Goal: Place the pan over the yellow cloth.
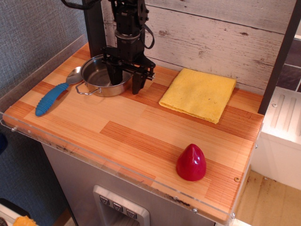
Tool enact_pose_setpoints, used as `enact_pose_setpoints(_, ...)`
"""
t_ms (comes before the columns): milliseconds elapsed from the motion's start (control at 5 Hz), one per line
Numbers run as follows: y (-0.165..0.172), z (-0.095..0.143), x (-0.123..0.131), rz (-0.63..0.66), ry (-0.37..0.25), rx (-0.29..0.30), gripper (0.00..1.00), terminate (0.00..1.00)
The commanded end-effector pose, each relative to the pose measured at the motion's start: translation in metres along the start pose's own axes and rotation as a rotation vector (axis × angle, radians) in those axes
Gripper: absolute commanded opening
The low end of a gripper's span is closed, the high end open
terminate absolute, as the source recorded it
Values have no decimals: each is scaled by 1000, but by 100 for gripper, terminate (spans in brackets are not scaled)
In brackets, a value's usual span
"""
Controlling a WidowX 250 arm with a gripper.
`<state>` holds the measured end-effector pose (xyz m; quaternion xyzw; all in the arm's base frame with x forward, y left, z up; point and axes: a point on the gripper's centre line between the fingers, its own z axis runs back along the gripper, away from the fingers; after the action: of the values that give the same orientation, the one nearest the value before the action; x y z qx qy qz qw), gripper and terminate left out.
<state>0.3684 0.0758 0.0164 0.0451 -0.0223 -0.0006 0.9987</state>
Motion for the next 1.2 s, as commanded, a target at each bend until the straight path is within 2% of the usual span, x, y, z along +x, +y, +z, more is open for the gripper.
enact_pose_setpoints(0, 12, 31, 4, 21, -75, 28, 0, 0)
enact_pose_setpoints(400, 10, 58, -5, 51, -116, 40, 0, 0)
enact_pose_setpoints(600, -16, 80, -8, 20, -126, 31, 0, 0)
enact_pose_setpoints(1000, -106, 93, 2, -144, -155, 1, 0, 0)
